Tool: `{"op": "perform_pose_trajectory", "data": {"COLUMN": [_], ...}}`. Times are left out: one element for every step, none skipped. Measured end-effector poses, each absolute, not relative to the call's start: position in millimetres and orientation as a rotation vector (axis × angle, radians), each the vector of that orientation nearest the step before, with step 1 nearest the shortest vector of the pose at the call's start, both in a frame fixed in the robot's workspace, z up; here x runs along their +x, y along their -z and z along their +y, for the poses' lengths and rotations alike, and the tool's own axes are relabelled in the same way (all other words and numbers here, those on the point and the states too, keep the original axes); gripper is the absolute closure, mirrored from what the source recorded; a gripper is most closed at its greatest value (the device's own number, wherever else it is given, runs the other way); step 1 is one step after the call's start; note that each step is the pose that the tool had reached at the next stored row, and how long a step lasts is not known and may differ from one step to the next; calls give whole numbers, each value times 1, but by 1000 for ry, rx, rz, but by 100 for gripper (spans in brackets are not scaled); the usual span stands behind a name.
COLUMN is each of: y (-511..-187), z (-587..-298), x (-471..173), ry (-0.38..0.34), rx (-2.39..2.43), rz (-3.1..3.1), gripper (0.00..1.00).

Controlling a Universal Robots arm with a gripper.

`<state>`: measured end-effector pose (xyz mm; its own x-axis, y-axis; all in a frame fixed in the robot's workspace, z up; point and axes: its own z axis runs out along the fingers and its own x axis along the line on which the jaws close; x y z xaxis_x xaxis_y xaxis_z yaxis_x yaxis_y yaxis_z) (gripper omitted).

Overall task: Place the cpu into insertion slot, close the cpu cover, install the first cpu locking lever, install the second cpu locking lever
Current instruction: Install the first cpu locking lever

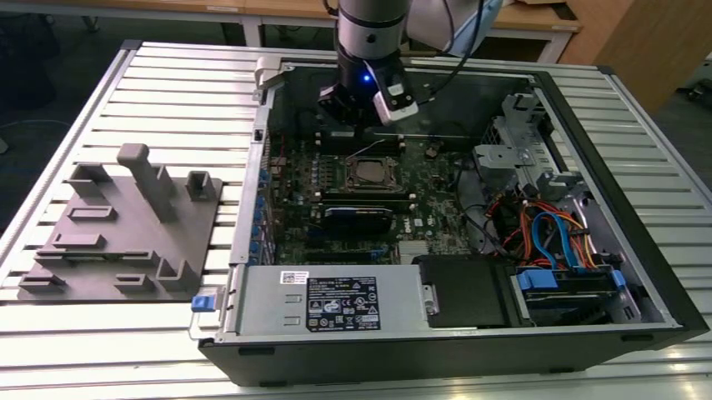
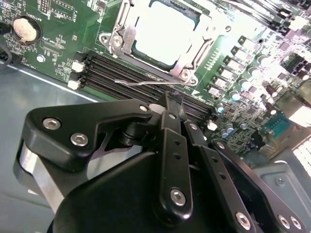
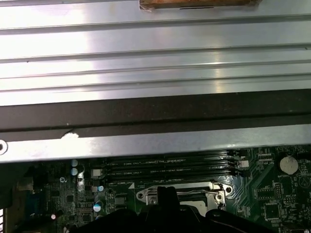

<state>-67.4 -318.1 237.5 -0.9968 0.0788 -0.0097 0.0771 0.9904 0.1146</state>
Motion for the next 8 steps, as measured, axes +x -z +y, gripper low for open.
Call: {"op": "perform_pose_trajectory", "data": {"y": [-237, -237, -237, -236, -236, -236, -235, -235], "z": [-318, -317, -317, -316, -316, -316, -315, -315], "x": [-67, -66, -65, -65, -65, -65, -64, -64], "ry": [-179, -179, -179, -179, -179, -179, -179, -179], "rx": [122, 122, 122, 123, 123, 123, 122, 122], "rz": [3120, 3120, 3120, 3120, 3120, 3120, 3120, 3120], "gripper": [90, 90, 90, 90, 90, 90, 90, 90]}}
